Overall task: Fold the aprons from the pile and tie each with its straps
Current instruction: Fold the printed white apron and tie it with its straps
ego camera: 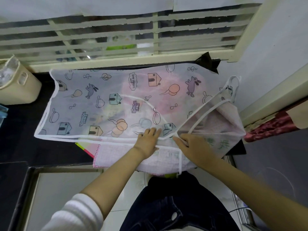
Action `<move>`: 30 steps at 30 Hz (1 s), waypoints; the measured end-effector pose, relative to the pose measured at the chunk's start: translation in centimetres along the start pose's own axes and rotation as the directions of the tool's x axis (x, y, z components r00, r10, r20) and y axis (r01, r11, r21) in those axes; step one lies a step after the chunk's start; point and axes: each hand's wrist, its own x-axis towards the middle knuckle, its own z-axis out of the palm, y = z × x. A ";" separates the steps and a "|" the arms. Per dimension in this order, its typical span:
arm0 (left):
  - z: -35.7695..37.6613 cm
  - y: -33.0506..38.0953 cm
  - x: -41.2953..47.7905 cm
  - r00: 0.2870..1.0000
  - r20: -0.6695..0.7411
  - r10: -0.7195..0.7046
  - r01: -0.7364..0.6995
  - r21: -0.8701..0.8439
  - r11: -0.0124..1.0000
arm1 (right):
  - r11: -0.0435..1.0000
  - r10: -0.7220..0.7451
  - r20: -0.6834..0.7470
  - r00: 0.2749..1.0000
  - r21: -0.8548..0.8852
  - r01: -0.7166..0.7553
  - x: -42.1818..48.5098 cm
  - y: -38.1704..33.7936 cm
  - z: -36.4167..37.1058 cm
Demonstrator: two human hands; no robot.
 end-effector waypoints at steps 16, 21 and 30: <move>0.6 0.6 0.5 1.000 0.024 0.010 -0.015 0.211 0.977 | 0.940 0.224 0.332 0.916 0.175 -0.293 -5.6 1.3 -1.0; 0.4 1.0 0.8 1.000 0.015 0.005 -0.008 0.188 0.982 | 0.897 0.443 0.471 0.763 -0.231 -0.378 -8.0 5.0 -0.2; 0.6 1.2 0.8 1.000 0.008 -0.007 0.005 0.188 0.982 | 0.898 0.416 0.391 0.821 -0.033 -0.440 -7.6 6.4 -0.5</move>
